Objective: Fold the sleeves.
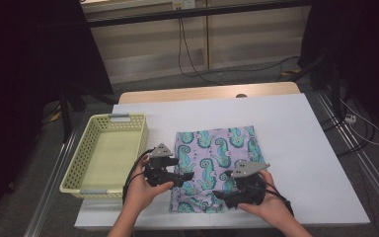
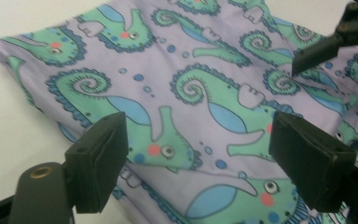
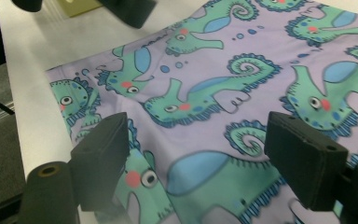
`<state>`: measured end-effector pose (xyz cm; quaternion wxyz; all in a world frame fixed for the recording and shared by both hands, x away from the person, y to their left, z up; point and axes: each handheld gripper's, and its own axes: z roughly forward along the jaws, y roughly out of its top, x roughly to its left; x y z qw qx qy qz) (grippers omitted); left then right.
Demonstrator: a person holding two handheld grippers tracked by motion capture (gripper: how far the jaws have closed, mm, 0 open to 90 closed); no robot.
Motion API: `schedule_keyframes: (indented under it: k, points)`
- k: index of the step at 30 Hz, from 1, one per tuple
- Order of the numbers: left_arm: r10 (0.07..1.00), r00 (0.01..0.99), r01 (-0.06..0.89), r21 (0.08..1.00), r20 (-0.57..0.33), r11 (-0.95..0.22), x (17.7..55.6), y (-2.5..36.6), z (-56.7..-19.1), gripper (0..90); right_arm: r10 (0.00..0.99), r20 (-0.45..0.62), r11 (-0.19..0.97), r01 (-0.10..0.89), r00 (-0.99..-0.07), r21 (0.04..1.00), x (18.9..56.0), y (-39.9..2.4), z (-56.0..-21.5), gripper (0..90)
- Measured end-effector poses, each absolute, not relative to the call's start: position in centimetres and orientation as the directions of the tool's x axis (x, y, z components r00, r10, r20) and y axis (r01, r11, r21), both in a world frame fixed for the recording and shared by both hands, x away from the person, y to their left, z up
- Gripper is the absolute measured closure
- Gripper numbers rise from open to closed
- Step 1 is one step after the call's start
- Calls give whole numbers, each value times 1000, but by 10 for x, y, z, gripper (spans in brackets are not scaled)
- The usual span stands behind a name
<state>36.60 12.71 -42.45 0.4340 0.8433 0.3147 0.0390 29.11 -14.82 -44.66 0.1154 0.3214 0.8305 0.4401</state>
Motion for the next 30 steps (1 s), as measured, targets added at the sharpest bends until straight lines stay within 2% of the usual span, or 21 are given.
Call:
schedule_keyframes:
  k: [21,30]
  points:
    - [648,744,534,726,-162,-432,418,126,-419,127,606,88,409,404,-791,818,304,-112,-445,180]
    - [658,735,549,712,-163,-437,424,128,-424,122,571,71,437,377,-818,817,304,-88,-445,176]
